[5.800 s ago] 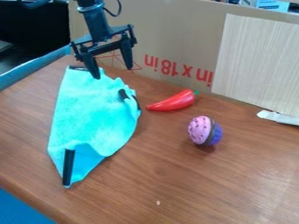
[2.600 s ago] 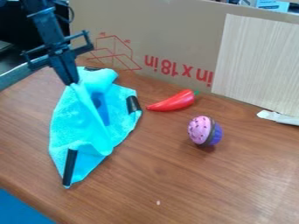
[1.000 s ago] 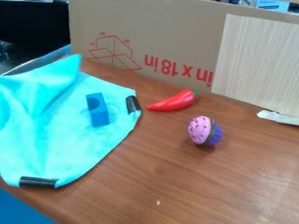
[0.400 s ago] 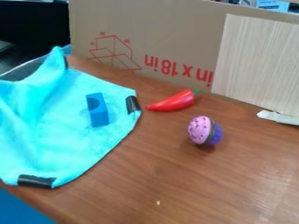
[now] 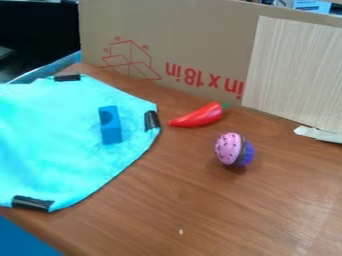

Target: Unfold the cloth from top right to bottom left

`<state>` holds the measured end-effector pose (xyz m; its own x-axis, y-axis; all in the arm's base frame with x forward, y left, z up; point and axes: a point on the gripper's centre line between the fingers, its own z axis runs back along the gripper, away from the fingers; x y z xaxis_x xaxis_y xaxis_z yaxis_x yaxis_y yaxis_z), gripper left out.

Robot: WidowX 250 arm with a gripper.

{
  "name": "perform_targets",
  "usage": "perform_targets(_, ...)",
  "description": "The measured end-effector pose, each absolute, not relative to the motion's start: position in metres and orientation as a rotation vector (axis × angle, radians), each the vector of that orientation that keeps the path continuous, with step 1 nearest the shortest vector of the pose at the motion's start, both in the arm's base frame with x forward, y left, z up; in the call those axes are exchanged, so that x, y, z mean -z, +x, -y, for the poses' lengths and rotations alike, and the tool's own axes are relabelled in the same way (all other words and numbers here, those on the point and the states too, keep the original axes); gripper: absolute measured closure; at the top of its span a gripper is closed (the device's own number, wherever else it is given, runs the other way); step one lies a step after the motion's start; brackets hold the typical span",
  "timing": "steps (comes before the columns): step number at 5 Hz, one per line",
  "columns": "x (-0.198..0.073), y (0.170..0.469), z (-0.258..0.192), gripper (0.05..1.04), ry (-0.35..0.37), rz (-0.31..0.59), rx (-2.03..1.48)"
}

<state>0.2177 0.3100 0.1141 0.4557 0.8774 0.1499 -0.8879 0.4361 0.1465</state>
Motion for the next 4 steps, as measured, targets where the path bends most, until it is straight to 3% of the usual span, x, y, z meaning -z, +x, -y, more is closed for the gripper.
perform_targets(1, -0.114, 0.215, -0.307, 1.011, 0.212, 0.027, -1.136)
perform_targets(2, -0.127, 0.216, -0.314, 0.888, 0.231, -0.015, -1.214)
perform_targets(3, -0.127, 0.216, -0.315, 0.646, 0.228, -0.060, -1.241)
perform_targets(4, -0.124, 0.217, -0.321, 0.310, 0.234, -0.133, -1.248)
